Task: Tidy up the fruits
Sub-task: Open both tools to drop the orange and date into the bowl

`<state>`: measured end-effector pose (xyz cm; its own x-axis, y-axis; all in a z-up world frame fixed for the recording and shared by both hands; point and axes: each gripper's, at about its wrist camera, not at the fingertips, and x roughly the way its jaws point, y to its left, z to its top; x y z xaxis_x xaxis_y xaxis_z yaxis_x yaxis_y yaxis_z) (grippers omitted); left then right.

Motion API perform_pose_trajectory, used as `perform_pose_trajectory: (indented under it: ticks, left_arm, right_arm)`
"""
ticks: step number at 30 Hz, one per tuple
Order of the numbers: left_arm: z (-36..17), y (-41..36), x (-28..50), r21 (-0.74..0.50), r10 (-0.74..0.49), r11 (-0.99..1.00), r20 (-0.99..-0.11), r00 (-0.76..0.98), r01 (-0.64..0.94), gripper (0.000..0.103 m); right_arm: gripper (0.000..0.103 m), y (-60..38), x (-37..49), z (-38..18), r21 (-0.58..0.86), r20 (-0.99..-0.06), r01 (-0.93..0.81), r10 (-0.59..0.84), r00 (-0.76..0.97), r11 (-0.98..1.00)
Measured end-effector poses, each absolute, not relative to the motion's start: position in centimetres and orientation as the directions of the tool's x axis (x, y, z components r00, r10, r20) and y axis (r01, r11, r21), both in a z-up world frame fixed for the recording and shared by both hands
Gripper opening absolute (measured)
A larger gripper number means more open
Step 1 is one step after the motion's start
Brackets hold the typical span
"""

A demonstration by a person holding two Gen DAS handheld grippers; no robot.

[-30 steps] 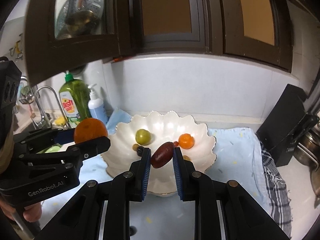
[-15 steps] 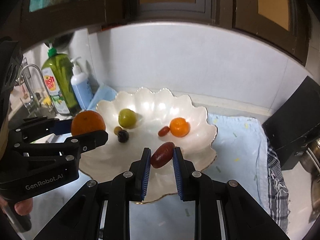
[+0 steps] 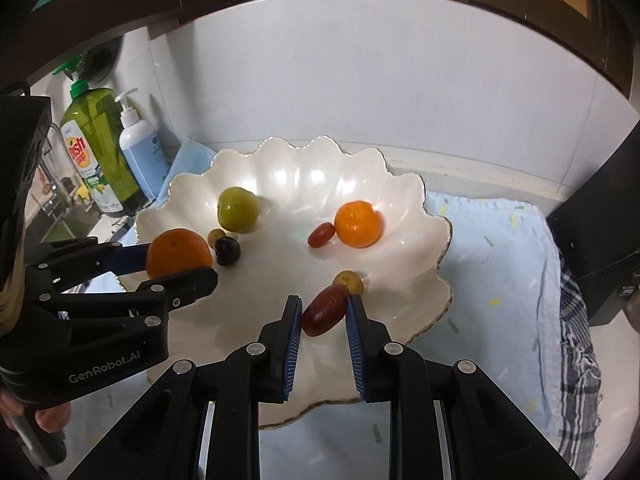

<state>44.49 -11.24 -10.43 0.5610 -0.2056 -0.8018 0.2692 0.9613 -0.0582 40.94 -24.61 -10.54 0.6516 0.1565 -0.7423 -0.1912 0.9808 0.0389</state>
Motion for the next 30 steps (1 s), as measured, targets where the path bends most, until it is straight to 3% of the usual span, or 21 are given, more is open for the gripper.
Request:
perform_pose_trajectory:
  ticks: [5,6,7,8,9,14,20,30]
  left_arm:
    - [-11.1,-11.3,45.0,-0.057,-0.197,0.962,-0.821,0.535,0.267,0.048]
    - [-11.1,-11.2,45.0,-0.058,-0.197,0.962,-0.821,0.536,0.265,0.052]
    - [-11.0,-11.1,44.9,-0.055,-0.193,0.964,-0.816,0.544,0.261,0.063]
    - [-10.8,-11.0,44.8,-0.045,-0.183,0.967,-0.808,0.56,0.252,0.067]
    - [-10.5,-10.9,44.7,-0.035,-0.177,0.968,-0.801,0.572,0.25,0.067]
    - [-8.8,-10.3,44.0,0.028,-0.13,0.972,-0.767,0.629,0.235,0.077]
    - [-6.7,-9.1,42.3,0.09,-0.094,0.971,-0.714,0.694,0.224,0.085]
    - [-4.5,-7.2,38.6,0.112,-0.077,0.974,-0.66,0.747,0.199,0.093]
  right_arm:
    - [0.025,-24.6,41.2,-10.9,0.048,-0.748,-0.187,0.159,0.645,0.981]
    - [0.029,-24.5,41.2,-11.0,0.041,-0.749,-0.185,0.152,0.645,0.982]
    - [0.034,-24.6,41.3,-11.0,0.039,-0.751,-0.183,0.15,0.643,0.982]
    - [0.044,-24.6,41.3,-11.0,0.038,-0.751,-0.181,0.147,0.644,0.983]
    - [0.048,-24.6,41.2,-10.9,0.034,-0.747,-0.173,0.14,0.65,0.984]
    - [0.048,-24.5,40.3,-10.0,0.013,-0.724,-0.15,0.113,0.681,0.989]
    - [0.059,-24.3,38.7,-8.1,0.017,-0.684,-0.128,0.105,0.722,0.992]
    - [0.065,-23.3,35.2,-4.8,0.001,-0.608,-0.112,0.09,0.789,0.994]
